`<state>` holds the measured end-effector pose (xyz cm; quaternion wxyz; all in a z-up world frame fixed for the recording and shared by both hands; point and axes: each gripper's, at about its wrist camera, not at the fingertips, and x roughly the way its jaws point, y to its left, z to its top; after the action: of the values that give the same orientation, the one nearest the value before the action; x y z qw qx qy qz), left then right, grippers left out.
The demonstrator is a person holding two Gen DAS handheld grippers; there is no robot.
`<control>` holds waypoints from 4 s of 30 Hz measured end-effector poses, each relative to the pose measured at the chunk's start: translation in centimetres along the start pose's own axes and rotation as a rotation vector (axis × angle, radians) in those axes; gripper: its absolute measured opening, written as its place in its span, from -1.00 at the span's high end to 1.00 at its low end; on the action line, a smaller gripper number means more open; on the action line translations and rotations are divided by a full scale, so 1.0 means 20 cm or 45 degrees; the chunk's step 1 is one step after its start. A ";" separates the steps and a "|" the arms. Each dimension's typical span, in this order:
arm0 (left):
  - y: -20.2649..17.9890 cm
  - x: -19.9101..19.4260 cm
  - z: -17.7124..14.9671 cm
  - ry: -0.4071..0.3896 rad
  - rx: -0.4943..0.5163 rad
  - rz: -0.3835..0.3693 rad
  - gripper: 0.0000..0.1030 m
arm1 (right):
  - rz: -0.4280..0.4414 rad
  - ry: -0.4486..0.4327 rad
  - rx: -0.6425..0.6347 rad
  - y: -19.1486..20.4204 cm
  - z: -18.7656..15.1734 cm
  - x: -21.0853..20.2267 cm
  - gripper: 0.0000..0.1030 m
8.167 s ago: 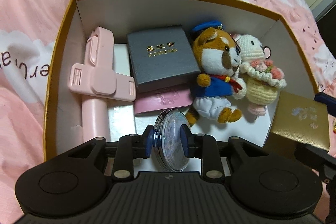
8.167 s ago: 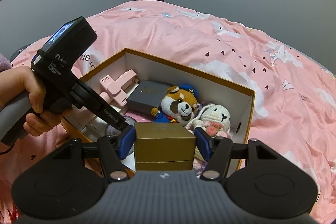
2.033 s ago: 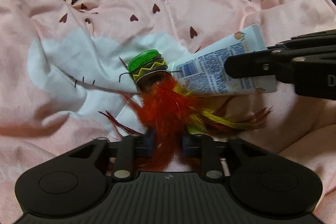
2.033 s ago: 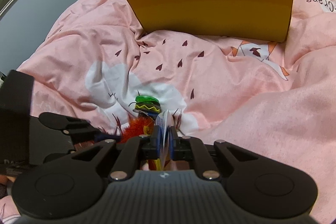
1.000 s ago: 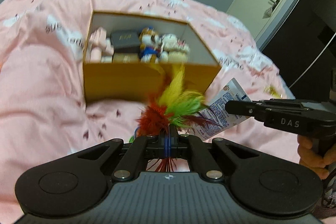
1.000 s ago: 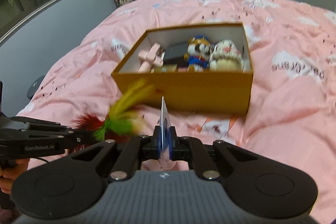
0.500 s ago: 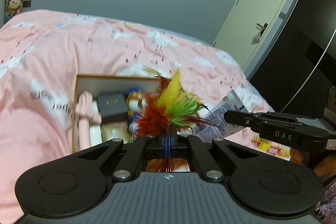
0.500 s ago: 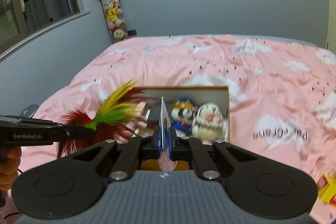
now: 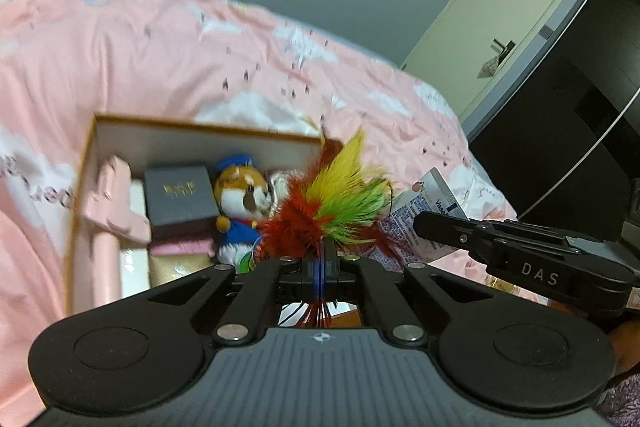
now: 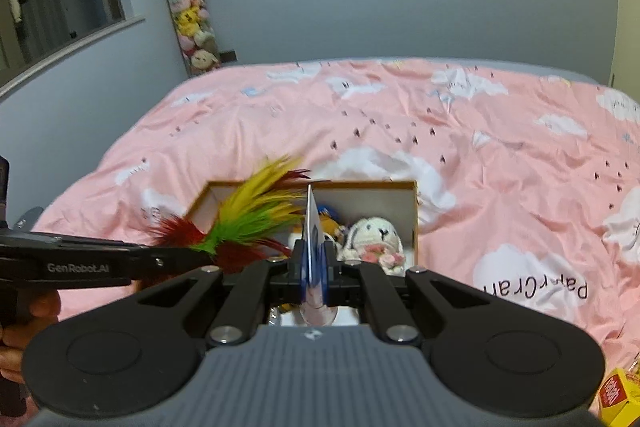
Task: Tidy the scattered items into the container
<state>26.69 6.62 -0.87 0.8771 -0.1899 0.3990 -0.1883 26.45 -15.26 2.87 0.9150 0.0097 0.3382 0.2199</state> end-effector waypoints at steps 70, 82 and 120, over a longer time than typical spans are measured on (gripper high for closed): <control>-0.07 -0.15 -0.26 -0.432 0.186 0.602 -0.75 | -0.221 -0.177 -0.145 0.17 -0.22 0.05 -0.56; 0.05 -0.04 -0.35 -0.266 0.054 0.655 -0.75 | -0.185 -0.055 -0.051 0.16 -0.35 0.17 -0.63; 0.07 0.08 -0.42 -0.262 0.124 0.743 -0.76 | -0.230 -0.055 -0.071 0.17 -0.43 0.27 -0.89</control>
<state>21.44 5.57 -7.68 0.9379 -0.0431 0.3363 0.0728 23.30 -11.13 -6.57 0.9380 -0.0418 0.3117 0.1457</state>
